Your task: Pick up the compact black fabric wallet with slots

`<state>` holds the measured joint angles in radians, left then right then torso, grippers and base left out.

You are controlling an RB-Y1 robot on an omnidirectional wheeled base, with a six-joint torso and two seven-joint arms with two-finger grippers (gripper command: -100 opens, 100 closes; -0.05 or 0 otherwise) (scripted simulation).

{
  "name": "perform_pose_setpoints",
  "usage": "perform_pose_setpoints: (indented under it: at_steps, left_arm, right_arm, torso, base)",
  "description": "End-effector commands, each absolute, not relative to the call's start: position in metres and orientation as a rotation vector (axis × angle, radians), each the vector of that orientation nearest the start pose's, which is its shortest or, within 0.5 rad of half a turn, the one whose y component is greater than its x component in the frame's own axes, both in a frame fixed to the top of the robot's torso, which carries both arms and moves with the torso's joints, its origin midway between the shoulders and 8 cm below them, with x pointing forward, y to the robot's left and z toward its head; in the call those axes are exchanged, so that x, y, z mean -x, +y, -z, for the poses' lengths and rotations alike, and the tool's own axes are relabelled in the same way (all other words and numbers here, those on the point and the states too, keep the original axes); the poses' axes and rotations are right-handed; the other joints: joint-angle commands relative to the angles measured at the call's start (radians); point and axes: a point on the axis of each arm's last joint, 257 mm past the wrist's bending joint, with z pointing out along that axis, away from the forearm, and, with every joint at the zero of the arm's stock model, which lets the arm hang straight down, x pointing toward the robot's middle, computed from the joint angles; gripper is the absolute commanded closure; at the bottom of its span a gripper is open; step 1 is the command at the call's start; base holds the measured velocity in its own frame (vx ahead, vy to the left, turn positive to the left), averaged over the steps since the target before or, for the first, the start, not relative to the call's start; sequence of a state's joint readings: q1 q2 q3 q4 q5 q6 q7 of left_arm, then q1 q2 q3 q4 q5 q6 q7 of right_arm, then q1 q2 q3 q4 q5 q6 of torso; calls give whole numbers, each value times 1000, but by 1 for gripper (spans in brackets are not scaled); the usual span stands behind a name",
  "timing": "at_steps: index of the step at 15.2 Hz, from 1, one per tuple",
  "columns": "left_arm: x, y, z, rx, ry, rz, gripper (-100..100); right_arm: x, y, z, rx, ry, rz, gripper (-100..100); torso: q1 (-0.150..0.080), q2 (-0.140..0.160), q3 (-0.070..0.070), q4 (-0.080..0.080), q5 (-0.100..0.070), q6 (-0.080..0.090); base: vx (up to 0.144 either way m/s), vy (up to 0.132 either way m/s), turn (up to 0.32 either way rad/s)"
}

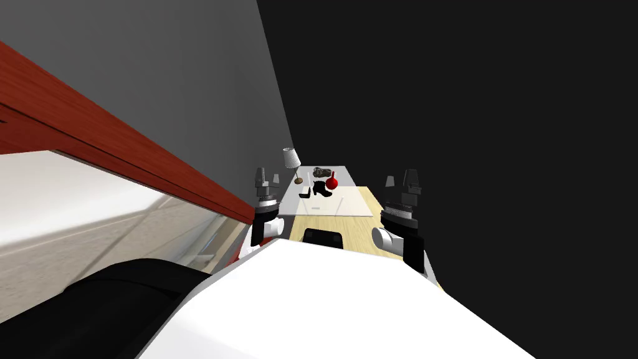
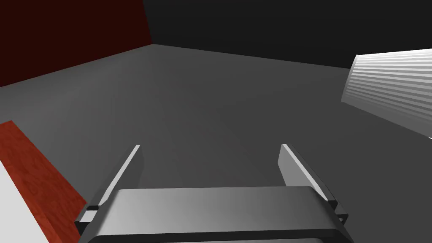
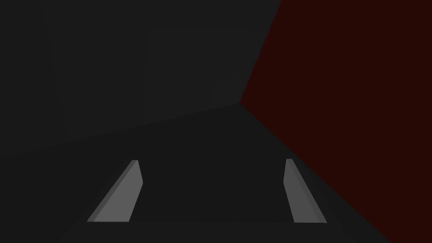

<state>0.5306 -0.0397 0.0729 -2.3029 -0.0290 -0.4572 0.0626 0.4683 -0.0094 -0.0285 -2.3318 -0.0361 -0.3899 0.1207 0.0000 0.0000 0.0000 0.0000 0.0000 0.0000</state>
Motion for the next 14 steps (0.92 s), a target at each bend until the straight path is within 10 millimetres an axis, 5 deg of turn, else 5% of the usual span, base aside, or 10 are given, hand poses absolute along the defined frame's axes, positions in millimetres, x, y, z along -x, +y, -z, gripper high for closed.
perform_pose_setpoints:
  at_steps: [1,9,14]
  left_arm:
    - [-343,308,-11,711,654,1237,-100]
    - [-364,324,25,746,817,1177,-100]
    - [-381,357,68,832,939,1088,-100]
  right_arm:
    - [-352,-289,-38,-647,648,-1192,0]
    - [-352,-289,-38,-647,648,-1192,0]
    - [-352,-289,-38,-647,648,-1192,0]
  torso:
    - [0,0,0,0,0,0]
    - [0,2,1,0,0,0]
    - [0,2,1,0,0,0]
  base:
    - [-6,-3,-48]
    - [-19,-3,-107]
    - [-23,-5,-176]
